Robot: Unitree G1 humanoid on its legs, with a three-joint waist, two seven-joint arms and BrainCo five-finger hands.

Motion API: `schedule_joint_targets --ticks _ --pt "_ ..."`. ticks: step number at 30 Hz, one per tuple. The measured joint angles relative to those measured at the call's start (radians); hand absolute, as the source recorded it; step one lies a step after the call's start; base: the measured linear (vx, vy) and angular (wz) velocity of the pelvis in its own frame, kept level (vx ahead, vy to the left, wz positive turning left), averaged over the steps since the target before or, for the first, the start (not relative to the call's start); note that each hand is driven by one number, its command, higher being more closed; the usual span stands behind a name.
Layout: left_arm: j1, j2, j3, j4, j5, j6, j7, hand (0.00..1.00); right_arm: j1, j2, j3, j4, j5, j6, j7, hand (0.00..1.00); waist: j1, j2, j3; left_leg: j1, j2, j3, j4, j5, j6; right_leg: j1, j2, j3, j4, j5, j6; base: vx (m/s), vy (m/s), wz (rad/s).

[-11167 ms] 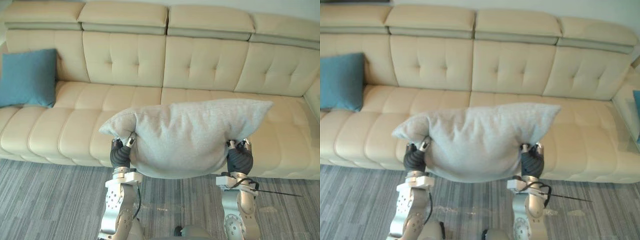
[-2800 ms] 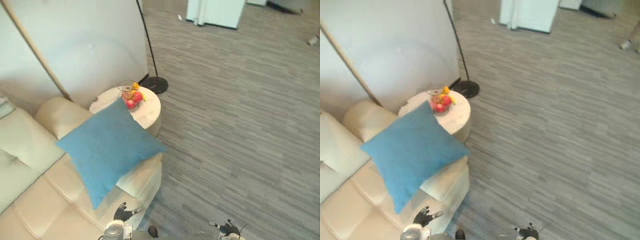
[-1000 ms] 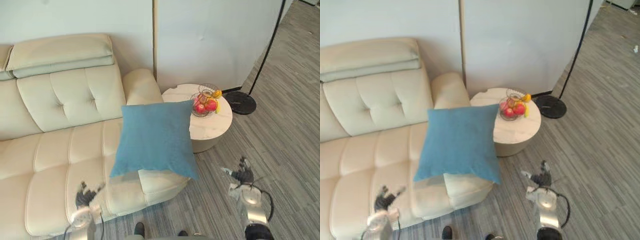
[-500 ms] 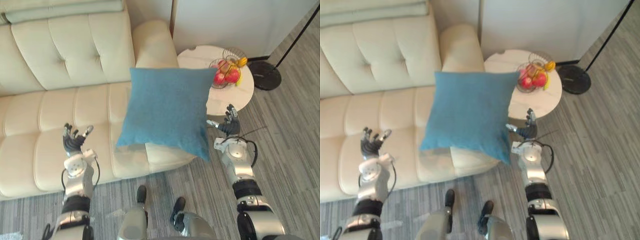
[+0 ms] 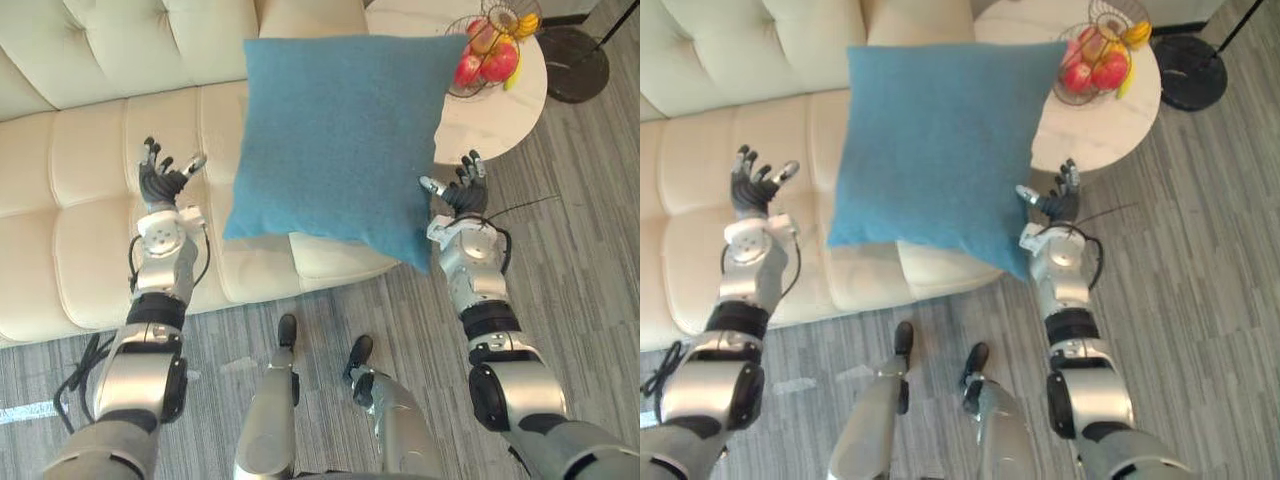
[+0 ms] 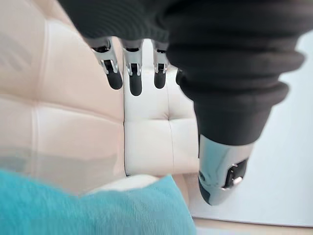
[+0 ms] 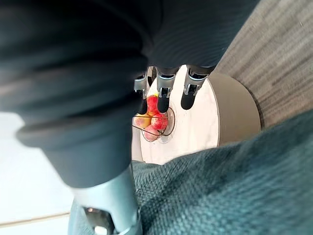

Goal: Pick up cushions and gather them together orderly.

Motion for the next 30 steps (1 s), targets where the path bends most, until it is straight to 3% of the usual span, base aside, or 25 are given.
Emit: schedule_joint_targets --ticks 11,19,20,21,30 --pt "-0.113 -0.140 -0.047 0.086 0.013 0.012 0.005 0.00 -0.092 0.061 0.046 -0.008 0.025 -0.001 -0.007 0.00 -0.002 0.003 0.019 -0.083 0.020 0.022 0.001 0.009 -0.007 -0.073 0.019 0.007 -0.034 0.030 -0.009 0.01 -0.015 -0.06" --pt "-0.116 -0.171 -0.035 0.112 0.042 0.029 0.012 0.00 -0.096 0.089 0.083 -0.067 0.025 -0.003 -0.017 0.00 -0.002 0.003 0.019 -0.097 0.036 0.026 -0.001 0.007 -0.009 -0.073 0.035 0.004 -0.062 0.045 -0.009 0.00 -0.030 -0.01" --pt "-0.116 -0.179 -0.036 0.112 0.042 0.029 0.012 0.00 -0.096 0.092 0.083 -0.078 0.025 -0.003 -0.018 1.00 -0.002 0.003 0.019 -0.101 0.037 0.026 -0.001 0.007 -0.008 -0.073 0.036 -0.002 -0.065 0.046 -0.009 0.00 -0.016 0.10" --pt "-0.116 -0.183 -0.036 0.112 0.043 0.029 0.012 1.00 -0.096 0.093 0.083 -0.085 0.025 -0.003 -0.019 1.00 -0.001 0.003 0.019 -0.102 0.038 0.026 -0.002 0.008 -0.009 -0.073 0.036 -0.003 -0.066 0.046 -0.009 0.01 -0.022 0.10" --pt "-0.116 -0.189 -0.054 0.060 -0.028 0.009 0.052 1.00 -0.100 0.093 0.083 -0.091 0.039 -0.019 -0.033 1.00 0.002 0.003 0.019 -0.104 0.038 0.022 -0.015 0.022 -0.019 -0.073 0.039 -0.006 -0.075 0.046 -0.009 0.01 -0.028 0.03"
